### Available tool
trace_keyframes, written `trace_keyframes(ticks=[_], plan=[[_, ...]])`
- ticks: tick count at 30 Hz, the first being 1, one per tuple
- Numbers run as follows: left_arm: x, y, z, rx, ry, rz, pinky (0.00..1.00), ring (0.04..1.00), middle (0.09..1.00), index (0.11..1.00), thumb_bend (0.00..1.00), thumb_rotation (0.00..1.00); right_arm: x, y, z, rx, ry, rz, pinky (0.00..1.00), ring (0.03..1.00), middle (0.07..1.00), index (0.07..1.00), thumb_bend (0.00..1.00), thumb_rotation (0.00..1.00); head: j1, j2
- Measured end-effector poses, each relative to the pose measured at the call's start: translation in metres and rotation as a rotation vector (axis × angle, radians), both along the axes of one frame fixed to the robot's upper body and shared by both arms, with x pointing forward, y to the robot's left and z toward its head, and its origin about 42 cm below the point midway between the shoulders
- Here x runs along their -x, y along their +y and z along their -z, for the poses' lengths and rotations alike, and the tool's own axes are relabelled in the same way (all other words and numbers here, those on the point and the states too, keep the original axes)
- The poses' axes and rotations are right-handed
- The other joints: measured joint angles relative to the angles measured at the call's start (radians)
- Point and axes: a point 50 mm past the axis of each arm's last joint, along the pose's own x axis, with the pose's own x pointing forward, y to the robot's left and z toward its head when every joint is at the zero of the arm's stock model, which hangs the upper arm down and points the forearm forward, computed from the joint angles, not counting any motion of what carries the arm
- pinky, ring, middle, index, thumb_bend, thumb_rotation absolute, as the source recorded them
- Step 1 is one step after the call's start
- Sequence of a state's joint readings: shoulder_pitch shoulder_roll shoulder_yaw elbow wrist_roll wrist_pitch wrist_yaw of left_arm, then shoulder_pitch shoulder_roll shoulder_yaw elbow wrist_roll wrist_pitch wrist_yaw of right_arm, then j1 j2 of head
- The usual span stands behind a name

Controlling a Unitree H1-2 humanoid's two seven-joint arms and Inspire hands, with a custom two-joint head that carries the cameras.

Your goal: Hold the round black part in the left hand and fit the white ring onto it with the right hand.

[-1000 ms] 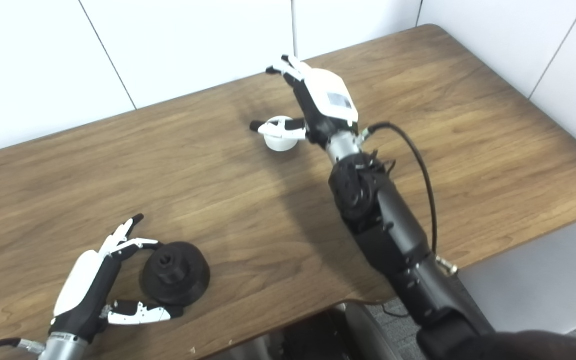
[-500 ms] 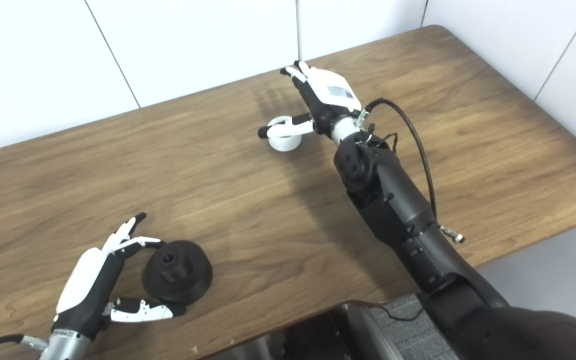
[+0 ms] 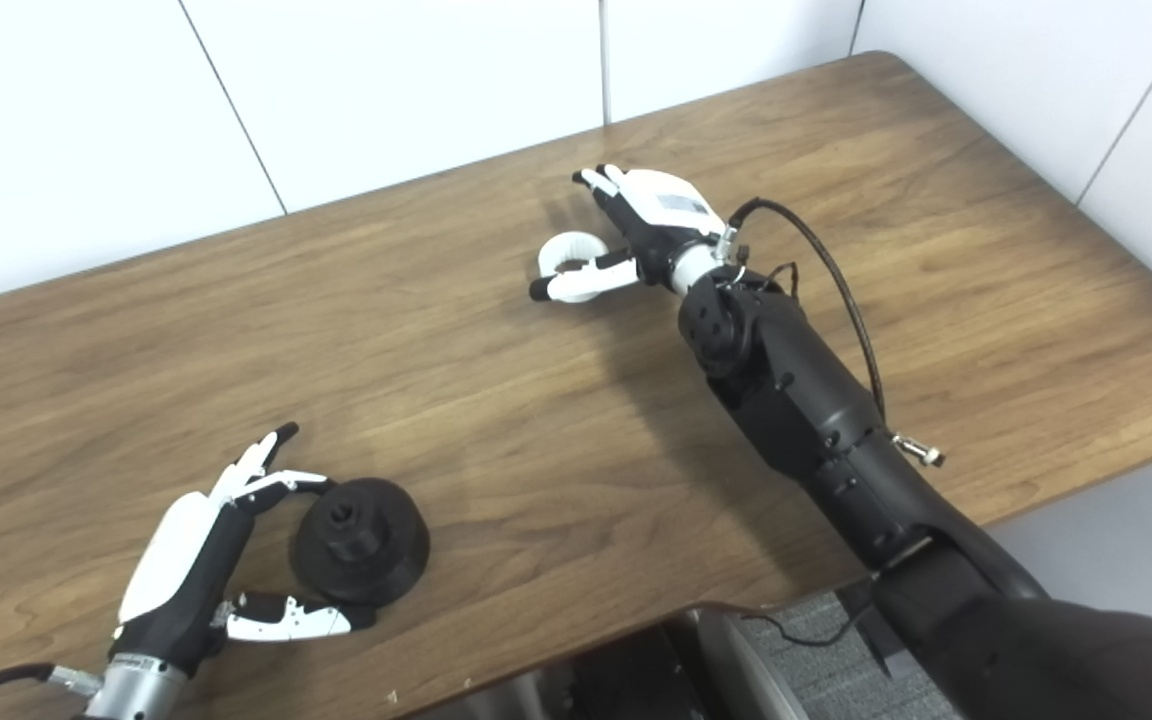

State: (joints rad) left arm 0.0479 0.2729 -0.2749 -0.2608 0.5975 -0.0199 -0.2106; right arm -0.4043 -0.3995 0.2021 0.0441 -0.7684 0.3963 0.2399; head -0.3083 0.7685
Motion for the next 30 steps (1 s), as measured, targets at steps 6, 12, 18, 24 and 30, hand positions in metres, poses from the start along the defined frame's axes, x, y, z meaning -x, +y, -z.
trace_keyframes(ticks=[6, 12, 18, 24, 30], plan=[[0.000, 0.000, 0.000, -0.001, 0.002, 0.000, 1.00, 1.000, 1.000, 0.620, 0.95, 0.29, 0.001, 0.004, 0.003, 0.003, 0.024, -0.018, 0.96, 1.000, 1.000, 0.852, 1.00, 0.56, 0.002, 0.003], [0.000, 0.000, -0.001, -0.001, 0.003, 0.000, 1.00, 1.000, 1.000, 0.621, 0.95, 0.28, 0.002, 0.005, 0.005, 0.010, 0.047, -0.025, 0.97, 1.000, 1.000, 0.801, 1.00, 0.54, 0.009, 0.008], [0.000, 0.000, -0.001, -0.003, 0.005, 0.000, 1.00, 1.000, 1.000, 0.619, 0.95, 0.29, 0.006, 0.003, 0.011, 0.009, 0.056, -0.020, 0.97, 1.000, 1.000, 0.769, 1.00, 0.49, 0.009, 0.011], [0.000, 0.000, -0.001, -0.002, 0.006, 0.000, 1.00, 1.000, 1.000, 0.618, 0.95, 0.29, 0.006, 0.003, 0.011, 0.007, 0.038, -0.021, 0.97, 1.000, 1.000, 0.757, 0.98, 0.47, 0.012, 0.015], [0.000, 0.000, -0.001, -0.002, 0.007, -0.001, 1.00, 1.000, 1.000, 0.619, 0.95, 0.29, 0.007, 0.003, 0.011, -0.001, 0.021, -0.025, 0.97, 1.000, 1.000, 0.758, 0.97, 0.49, 0.015, 0.018]])
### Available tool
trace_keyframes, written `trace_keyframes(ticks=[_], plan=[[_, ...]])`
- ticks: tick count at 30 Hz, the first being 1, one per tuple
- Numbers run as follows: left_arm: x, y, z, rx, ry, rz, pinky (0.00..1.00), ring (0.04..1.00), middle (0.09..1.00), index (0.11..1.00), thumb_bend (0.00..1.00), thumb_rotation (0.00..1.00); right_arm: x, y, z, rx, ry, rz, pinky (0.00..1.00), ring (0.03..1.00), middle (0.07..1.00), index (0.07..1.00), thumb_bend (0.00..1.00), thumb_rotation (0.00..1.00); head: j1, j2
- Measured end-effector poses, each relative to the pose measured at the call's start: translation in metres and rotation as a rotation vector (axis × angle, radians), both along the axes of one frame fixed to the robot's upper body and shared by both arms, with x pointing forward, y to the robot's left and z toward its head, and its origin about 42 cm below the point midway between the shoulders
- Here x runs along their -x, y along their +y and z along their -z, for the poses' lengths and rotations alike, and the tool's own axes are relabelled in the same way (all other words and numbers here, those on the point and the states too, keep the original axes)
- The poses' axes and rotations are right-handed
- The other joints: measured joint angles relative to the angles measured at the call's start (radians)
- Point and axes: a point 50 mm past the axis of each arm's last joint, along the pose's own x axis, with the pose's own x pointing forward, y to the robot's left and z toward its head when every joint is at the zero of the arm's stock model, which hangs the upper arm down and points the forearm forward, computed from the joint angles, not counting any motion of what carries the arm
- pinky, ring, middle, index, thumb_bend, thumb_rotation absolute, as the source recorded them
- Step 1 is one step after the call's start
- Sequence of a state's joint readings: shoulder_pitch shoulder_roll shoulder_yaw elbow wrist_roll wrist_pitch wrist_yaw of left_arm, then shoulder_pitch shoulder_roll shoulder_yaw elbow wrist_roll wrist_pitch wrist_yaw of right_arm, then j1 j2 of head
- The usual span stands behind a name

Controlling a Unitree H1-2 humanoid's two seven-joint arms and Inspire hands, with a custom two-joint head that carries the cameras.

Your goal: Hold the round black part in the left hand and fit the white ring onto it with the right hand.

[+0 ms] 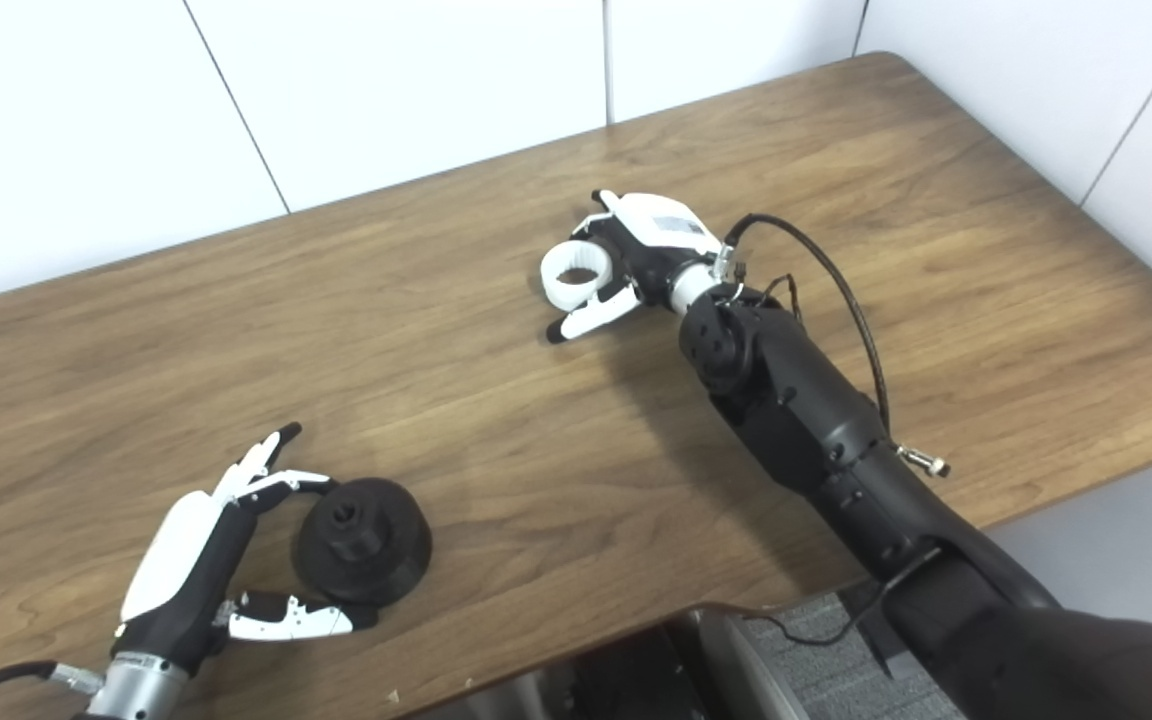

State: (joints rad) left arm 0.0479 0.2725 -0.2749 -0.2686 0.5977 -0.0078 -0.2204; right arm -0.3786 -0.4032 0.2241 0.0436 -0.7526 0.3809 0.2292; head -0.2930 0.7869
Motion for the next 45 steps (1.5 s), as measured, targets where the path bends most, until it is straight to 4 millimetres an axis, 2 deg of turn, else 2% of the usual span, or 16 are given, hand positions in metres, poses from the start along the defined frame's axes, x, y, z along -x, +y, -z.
trace_keyframes(ticks=[5, 9, 10, 12, 13, 14, 16, 24, 37, 41, 45], plan=[[0.001, 0.000, -0.002, -0.003, 0.004, -0.003, 1.00, 1.000, 1.000, 0.618, 0.95, 0.29, 0.001, -0.001, 0.001, -0.001, -0.003, 0.002, 0.96, 1.000, 0.999, 0.752, 0.94, 0.48, 0.003, 0.002], [0.001, 0.000, -0.003, -0.004, 0.010, -0.002, 1.00, 1.000, 1.000, 0.616, 0.95, 0.28, 0.000, -0.002, 0.002, 0.000, -0.039, 0.013, 0.93, 0.987, 0.967, 0.695, 0.88, 0.40, 0.005, 0.003], [0.001, 0.000, -0.003, -0.005, 0.010, -0.001, 1.00, 1.000, 1.000, 0.616, 0.95, 0.28, 0.000, -0.003, 0.002, 0.000, -0.050, 0.018, 0.93, 0.976, 0.945, 0.646, 0.84, 0.34, 0.005, 0.005], [0.001, 0.000, -0.003, -0.005, 0.011, 0.000, 1.00, 1.000, 1.000, 0.616, 0.95, 0.28, -0.001, -0.004, 0.004, -0.006, -0.082, 0.025, 0.94, 0.970, 0.929, 0.611, 0.80, 0.29, 0.005, 0.005], [0.001, 0.000, -0.003, -0.005, 0.011, 0.000, 1.00, 1.000, 1.000, 0.617, 0.95, 0.28, -0.001, -0.004, 0.005, -0.009, -0.091, 0.026, 0.95, 0.963, 0.915, 0.552, 0.67, 0.22, 0.005, 0.005], [0.001, 0.000, -0.003, -0.005, 0.011, 0.000, 1.00, 1.000, 1.000, 0.617, 0.95, 0.29, 0.000, -0.004, 0.006, -0.016, -0.108, 0.025, 0.96, 0.959, 0.905, 0.521, 0.59, 0.19, 0.005, 0.005], [0.001, 0.000, -0.003, -0.006, 0.012, 0.001, 1.00, 1.000, 1.000, 0.616, 0.95, 0.29, 0.000, -0.003, 0.007, -0.033, -0.143, 0.021, 0.97, 0.959, 0.895, 0.495, 0.54, 0.16, 0.005, 0.006], [0.001, 0.000, -0.005, -0.006, 0.010, 0.002, 1.00, 1.000, 1.000, 0.614, 0.95, 0.28, 0.000, 0.001, 0.009, -0.054, -0.225, 0.006, 1.00, 0.946, 0.858, 0.484, 0.52, 0.14, 0.006, 0.011], [0.001, -0.001, -0.005, -0.008, 0.014, 0.005, 1.00, 1.000, 1.000, 0.614, 0.95, 0.27, 0.005, -0.001, 0.013, -0.058, -0.250, 0.015, 1.00, 0.936, 0.839, 0.483, 0.52, 0.14, 0.015, 0.018], [0.001, 0.000, -0.005, -0.008, 0.014, 0.004, 1.00, 1.000, 1.000, 0.615, 0.95, 0.27, 0.009, -0.002, 0.013, -0.073, -0.263, 0.024, 1.00, 0.934, 0.840, 0.483, 0.52, 0.14, 0.014, 0.020], [0.001, 0.000, -0.005, -0.008, 0.013, 0.004, 1.00, 1.000, 1.000, 0.617, 0.95, 0.28, 0.019, 0.005, 0.005, -0.101, -0.308, 0.008, 1.00, 0.937, 0.842, 0.483, 0.52, 0.14, 0.018, 0.021]])
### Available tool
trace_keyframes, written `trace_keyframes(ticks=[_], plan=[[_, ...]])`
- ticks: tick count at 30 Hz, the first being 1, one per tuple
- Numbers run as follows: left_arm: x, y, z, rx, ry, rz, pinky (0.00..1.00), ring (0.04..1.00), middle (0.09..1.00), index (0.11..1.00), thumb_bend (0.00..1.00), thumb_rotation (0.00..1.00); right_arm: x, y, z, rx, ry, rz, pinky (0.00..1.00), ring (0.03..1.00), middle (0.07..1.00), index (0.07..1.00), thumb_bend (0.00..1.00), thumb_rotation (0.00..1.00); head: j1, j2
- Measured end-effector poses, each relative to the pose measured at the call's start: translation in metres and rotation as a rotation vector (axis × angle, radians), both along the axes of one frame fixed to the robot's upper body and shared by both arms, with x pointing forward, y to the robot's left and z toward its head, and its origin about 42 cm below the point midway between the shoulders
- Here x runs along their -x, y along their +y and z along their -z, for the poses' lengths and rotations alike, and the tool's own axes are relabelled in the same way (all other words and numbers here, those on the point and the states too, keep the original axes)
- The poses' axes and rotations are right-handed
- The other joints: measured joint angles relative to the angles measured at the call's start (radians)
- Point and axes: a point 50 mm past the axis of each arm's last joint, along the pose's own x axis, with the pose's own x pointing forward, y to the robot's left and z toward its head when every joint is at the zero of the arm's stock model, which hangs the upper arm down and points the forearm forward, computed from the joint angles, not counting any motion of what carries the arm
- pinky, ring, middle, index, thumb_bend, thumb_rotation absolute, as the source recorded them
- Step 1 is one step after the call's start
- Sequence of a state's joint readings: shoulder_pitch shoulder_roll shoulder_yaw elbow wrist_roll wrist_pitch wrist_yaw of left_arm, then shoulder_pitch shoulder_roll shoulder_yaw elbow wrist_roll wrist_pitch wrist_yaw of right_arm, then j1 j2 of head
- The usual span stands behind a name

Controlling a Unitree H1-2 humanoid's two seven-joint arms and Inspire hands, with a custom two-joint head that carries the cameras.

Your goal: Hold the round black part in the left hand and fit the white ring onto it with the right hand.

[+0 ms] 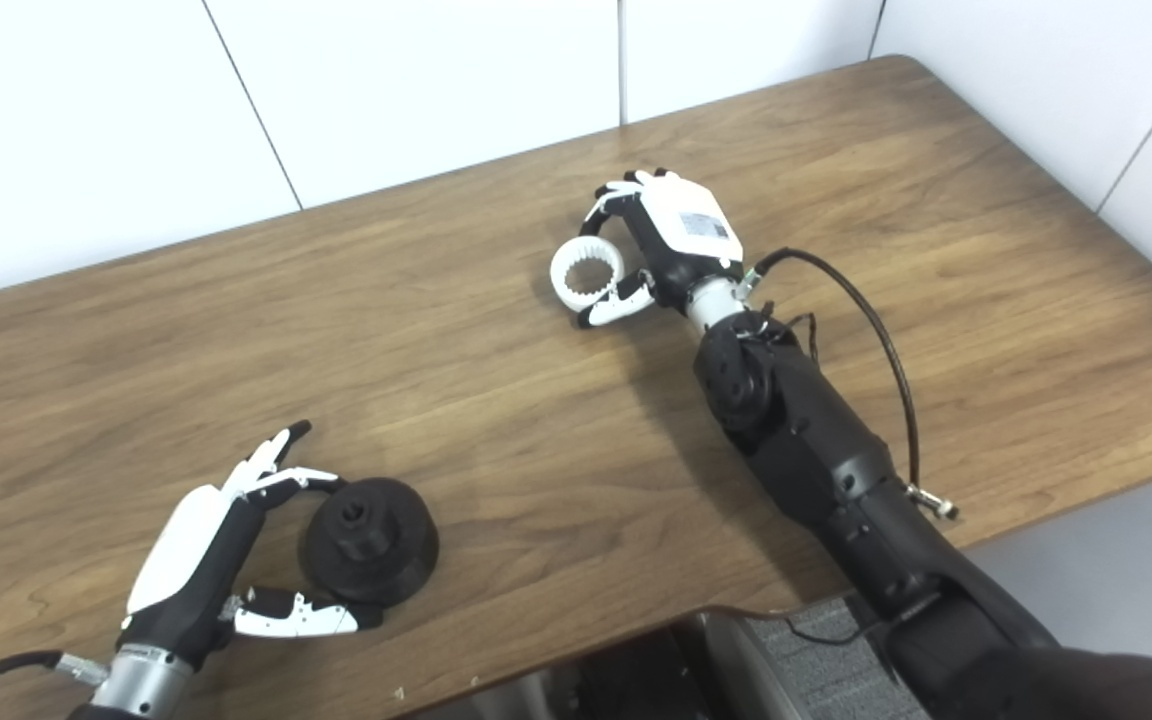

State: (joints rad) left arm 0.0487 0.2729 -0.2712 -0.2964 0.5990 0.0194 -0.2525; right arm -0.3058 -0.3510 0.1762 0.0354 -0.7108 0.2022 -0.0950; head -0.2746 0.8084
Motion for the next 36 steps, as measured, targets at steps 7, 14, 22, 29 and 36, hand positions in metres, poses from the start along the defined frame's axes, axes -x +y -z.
trace_keyframes(ticks=[7, 14, 22, 29, 36], plan=[[0.000, 0.000, 0.000, -0.013, -0.006, -0.002, 1.00, 1.000, 1.000, 0.616, 0.95, 0.27, 0.015, 0.014, -0.011, -0.065, -0.059, -0.027, 1.00, 0.946, 0.847, 0.483, 0.52, 0.14, 0.012, 0.003], [-0.001, -0.001, -0.001, -0.015, -0.010, -0.004, 1.00, 1.000, 1.000, 0.617, 0.95, 0.27, 0.030, 0.020, -0.022, -0.112, -0.110, -0.040, 1.00, 0.946, 0.853, 0.482, 0.52, 0.14, 0.017, 0.008], [-0.001, -0.004, -0.001, -0.012, -0.012, -0.007, 1.00, 1.000, 1.000, 0.615, 0.96, 0.26, 0.052, 0.027, -0.028, -0.162, -0.134, -0.066, 1.00, 0.947, 0.847, 0.481, 0.52, 0.14, 0.060, 0.021], [-0.002, -0.008, -0.001, -0.007, -0.016, -0.008, 1.00, 1.000, 1.000, 0.612, 0.96, 0.27, 0.076, 0.040, -0.022, -0.197, -0.102, -0.111, 1.00, 0.939, 0.842, 0.481, 0.52, 0.14, 0.127, 0.032], [-0.003, -0.015, -0.002, -0.013, -0.024, -0.015, 1.00, 1.000, 1.000, 0.611, 0.96, 0.27, 0.100, 0.053, -0.025, -0.240, -0.112, -0.181, 1.00, 0.947, 0.846, 0.481, 0.52, 0.14, 0.198, 0.040]])
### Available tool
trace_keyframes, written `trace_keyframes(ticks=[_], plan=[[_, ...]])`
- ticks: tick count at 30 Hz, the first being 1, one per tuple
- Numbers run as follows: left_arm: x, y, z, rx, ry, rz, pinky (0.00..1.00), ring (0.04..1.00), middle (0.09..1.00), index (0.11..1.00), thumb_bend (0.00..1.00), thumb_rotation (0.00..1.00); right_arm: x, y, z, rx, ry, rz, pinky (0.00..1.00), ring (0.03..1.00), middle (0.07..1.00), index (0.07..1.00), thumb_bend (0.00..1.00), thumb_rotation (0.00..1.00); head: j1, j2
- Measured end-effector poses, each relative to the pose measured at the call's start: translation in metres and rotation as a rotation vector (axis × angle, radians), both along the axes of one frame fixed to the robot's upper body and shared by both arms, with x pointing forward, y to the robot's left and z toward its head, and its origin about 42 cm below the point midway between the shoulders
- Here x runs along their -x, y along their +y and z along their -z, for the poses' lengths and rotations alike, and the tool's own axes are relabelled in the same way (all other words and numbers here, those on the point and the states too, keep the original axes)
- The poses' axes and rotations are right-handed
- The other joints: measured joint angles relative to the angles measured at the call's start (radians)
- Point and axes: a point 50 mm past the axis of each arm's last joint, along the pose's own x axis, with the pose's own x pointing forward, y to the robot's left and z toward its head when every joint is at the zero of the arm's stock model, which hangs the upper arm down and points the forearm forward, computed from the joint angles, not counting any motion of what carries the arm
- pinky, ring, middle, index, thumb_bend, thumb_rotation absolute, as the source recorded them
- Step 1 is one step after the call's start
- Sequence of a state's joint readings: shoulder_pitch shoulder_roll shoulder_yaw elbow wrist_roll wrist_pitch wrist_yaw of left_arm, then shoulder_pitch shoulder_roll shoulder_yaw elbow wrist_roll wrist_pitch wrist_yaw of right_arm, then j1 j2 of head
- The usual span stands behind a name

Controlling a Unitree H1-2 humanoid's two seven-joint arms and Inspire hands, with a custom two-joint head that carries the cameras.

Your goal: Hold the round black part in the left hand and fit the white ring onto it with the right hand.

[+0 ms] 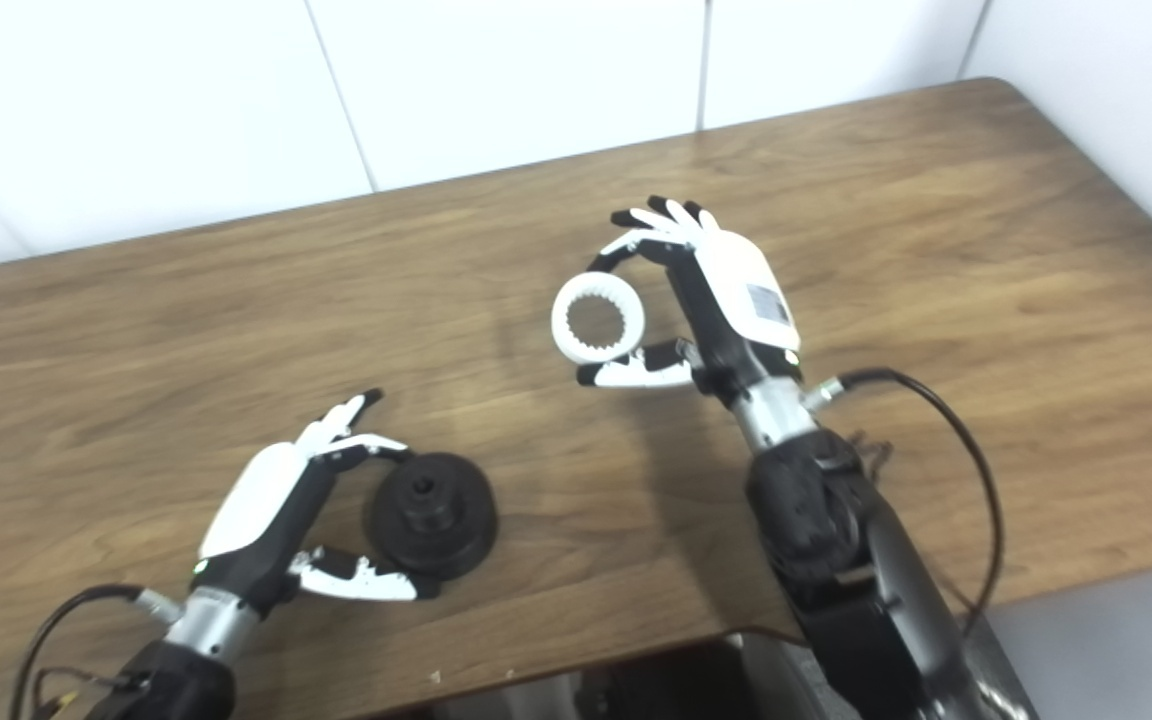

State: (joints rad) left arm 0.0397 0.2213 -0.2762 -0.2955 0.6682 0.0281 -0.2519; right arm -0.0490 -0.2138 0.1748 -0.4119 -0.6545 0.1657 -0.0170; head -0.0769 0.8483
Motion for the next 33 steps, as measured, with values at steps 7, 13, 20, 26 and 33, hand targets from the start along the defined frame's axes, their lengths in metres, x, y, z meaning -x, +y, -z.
trace_keyframes(ticks=[7, 13, 20, 26, 33], plan=[[0.000, -0.012, 0.000, 0.022, 0.008, -0.008, 1.00, 1.000, 1.000, 0.614, 0.96, 0.28, 0.022, 0.005, 0.009, -0.021, 0.038, -0.060, 1.00, 0.950, 0.845, 0.482, 0.52, 0.14, 0.092, 0.021], [-0.004, -0.022, -0.003, 0.015, -0.004, -0.004, 1.00, 1.000, 1.000, 0.609, 0.97, 0.29, 0.038, 0.008, 0.018, -0.037, 0.076, -0.126, 1.00, 0.950, 0.845, 0.481, 0.52, 0.14, 0.144, 0.028], [-0.005, -0.030, -0.005, 0.025, -0.013, -0.004, 1.00, 1.000, 1.000, 0.611, 0.97, 0.27, 0.045, 0.014, 0.014, -0.033, 0.067, -0.187, 0.92, 0.939, 0.840, 0.481, 0.52, 0.14, 0.166, 0.031], [-0.005, -0.031, -0.005, 0.021, -0.014, -0.008, 1.00, 1.000, 1.000, 0.613, 0.98, 0.27, 0.048, 0.020, 0.016, -0.038, 0.084, -0.213, 0.96, 0.946, 0.846, 0.482, 0.52, 0.14, 0.167, 0.034], [-0.005, -0.032, -0.005, 0.025, -0.014, -0.007, 1.00, 1.000, 1.000, 0.612, 0.98, 0.27, 0.050, 0.032, 0.018, -0.054, 0.089, -0.247, 0.94, 0.931, 0.840, 0.481, 0.52, 0.14, 0.163, 0.037]])
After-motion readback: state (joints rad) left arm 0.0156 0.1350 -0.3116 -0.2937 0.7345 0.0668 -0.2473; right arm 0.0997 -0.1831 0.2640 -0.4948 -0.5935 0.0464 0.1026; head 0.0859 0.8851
